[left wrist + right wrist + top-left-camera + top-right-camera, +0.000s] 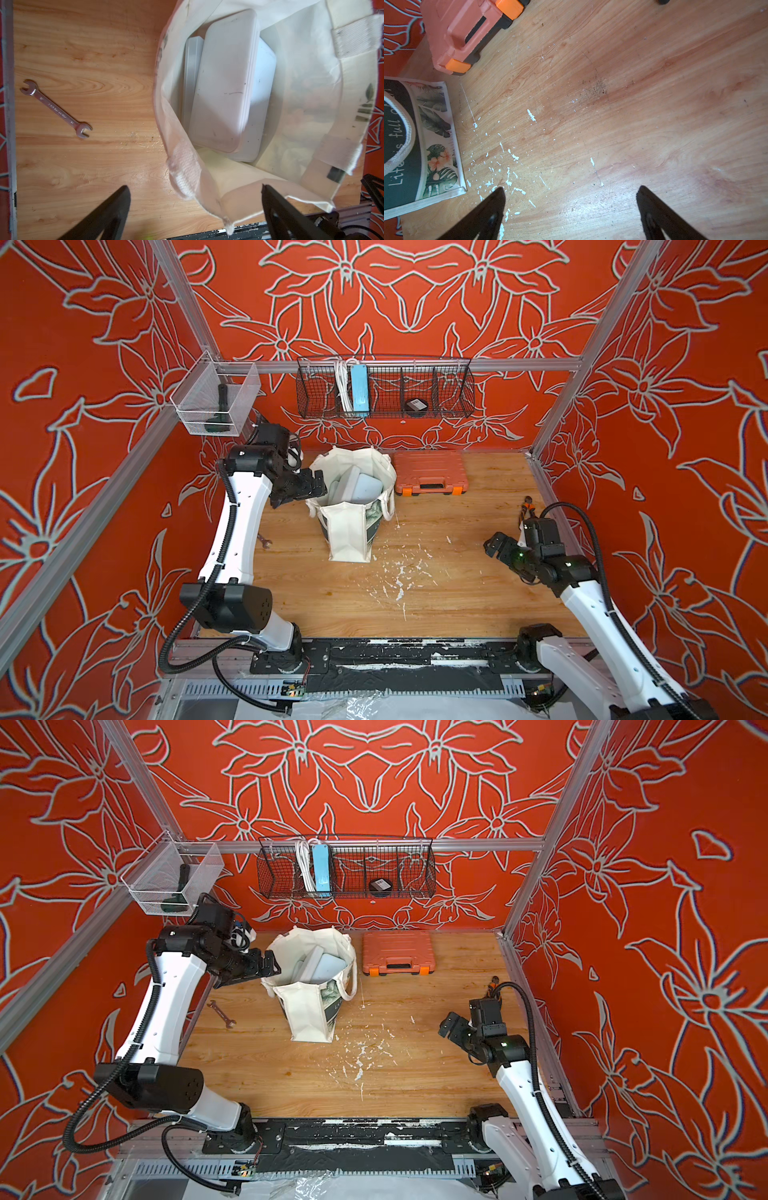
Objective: Take out the pencil case from the canvas bag
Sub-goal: Pick up the canvas bag from the center of the board.
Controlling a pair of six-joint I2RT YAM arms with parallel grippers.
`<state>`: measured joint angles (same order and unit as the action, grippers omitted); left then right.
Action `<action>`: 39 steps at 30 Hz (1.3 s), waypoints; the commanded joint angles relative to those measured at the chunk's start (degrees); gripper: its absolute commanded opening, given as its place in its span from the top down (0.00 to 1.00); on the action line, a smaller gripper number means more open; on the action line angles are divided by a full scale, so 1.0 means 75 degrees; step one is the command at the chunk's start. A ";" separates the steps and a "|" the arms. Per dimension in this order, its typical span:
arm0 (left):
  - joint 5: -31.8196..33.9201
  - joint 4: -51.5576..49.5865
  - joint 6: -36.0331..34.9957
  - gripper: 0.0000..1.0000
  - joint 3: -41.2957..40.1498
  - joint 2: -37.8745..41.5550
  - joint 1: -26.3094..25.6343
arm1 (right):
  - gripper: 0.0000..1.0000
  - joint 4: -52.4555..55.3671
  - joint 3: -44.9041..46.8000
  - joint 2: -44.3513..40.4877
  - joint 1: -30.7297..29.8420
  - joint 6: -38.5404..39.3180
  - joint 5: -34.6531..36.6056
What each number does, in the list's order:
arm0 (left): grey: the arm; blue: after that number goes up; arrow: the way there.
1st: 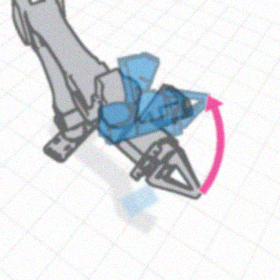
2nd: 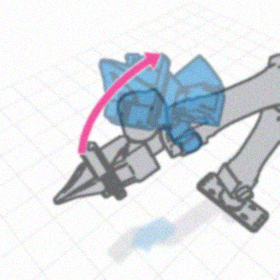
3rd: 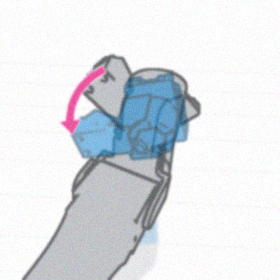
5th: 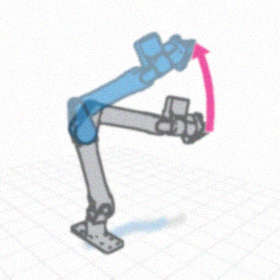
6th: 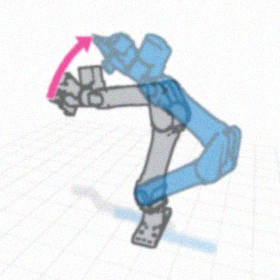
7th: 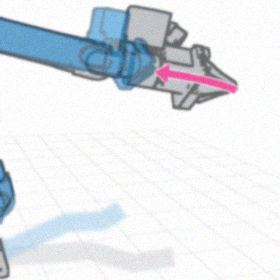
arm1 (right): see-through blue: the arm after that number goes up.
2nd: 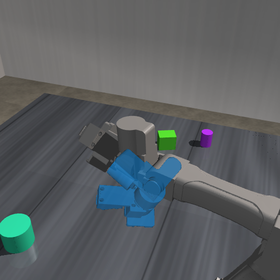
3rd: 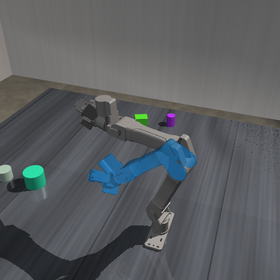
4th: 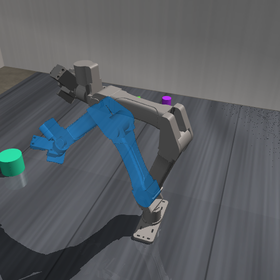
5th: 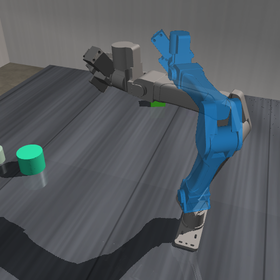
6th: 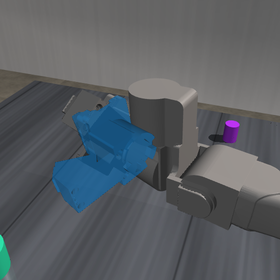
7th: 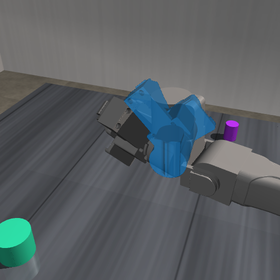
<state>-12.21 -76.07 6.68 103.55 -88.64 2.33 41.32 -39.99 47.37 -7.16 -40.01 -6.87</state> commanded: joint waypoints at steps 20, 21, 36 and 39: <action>-0.0126 0.0587 0.0069 0.49 -0.1041 -0.0188 0.0435 | 0.01 0.0247 -0.0163 -0.0139 -0.0110 -0.0210 0.0014; -0.0103 0.0652 0.0074 0.56 -0.1106 -0.0150 0.0440 | 0.01 0.0245 -0.0144 -0.0148 -0.0119 -0.0210 0.0026; -0.0038 0.0790 0.0047 1.00 -0.1385 -0.0008 0.0430 | 0.01 0.0212 -0.0025 -0.0076 -0.0243 -0.0132 0.0031; 0.0012 0.0838 -0.0019 1.00 -0.1294 0.0027 0.0430 | 0.02 0.0175 -0.0005 -0.0016 -0.0397 -0.0135 0.0037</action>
<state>-14.63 -69.78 7.33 93.60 -90.32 5.23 41.78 -40.03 46.87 -9.04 -41.19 -6.63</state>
